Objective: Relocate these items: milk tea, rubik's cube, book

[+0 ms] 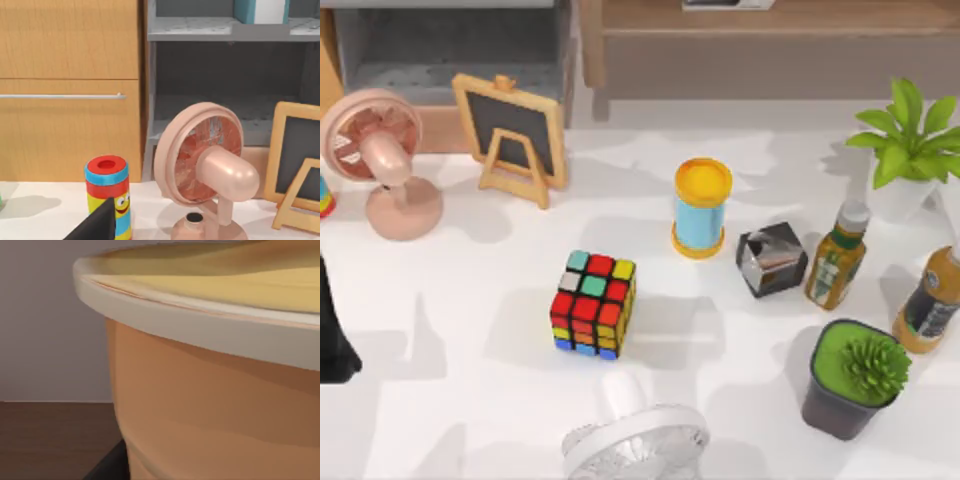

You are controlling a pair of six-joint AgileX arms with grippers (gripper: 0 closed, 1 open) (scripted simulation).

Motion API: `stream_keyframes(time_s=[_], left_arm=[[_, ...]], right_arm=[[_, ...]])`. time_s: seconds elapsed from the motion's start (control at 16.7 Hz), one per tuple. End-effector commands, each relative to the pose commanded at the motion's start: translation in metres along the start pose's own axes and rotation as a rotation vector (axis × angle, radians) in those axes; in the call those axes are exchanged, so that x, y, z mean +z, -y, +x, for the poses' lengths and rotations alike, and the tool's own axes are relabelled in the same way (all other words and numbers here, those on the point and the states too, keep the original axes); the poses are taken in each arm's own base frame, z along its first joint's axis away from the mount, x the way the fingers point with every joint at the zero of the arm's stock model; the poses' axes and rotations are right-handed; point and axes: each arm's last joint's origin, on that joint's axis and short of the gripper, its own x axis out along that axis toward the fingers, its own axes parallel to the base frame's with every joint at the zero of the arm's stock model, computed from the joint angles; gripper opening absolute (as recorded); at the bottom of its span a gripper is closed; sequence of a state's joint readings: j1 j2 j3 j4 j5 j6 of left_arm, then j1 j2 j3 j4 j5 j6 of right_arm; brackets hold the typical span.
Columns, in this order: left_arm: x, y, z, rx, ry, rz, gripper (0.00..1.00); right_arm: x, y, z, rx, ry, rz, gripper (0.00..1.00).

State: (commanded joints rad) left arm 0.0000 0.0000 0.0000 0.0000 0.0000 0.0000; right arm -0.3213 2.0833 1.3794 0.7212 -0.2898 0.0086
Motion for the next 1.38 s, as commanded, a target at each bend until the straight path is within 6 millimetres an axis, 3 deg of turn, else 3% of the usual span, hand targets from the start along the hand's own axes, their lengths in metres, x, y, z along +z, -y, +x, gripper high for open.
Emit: stream_keyframes(time_s=[0.42, 0.84, 0.96, 1.08, 1.38], left_arm=[[0.000, 0.000, 0.000, 0.000, 0.000, 0.000, 1.00], [0.000, 0.000, 0.000, 0.000, 0.000, 0.000, 1.00], [0.000, 0.000, 0.000, 0.000, 0.000, 0.000, 1.00], [0.000, 0.000, 0.000, 0.000, 0.000, 0.000, 1.00], [0.000, 0.000, 0.000, 0.000, 0.000, 0.000, 1.00]], right_arm=[[0.003, 0.003, -0.067, -0.014, -0.016, 0.002, 0.00], [0.008, 0.006, -0.073, -0.014, 0.004, -0.009, 0.00], [0.010, 0.025, -0.084, -0.035, 0.041, -0.037, 0.00], [0.000, 0.054, -0.097, -0.063, 0.057, -0.059, 0.00], [-0.059, 0.115, -0.133, -0.105, 0.010, -0.053, 0.00]])
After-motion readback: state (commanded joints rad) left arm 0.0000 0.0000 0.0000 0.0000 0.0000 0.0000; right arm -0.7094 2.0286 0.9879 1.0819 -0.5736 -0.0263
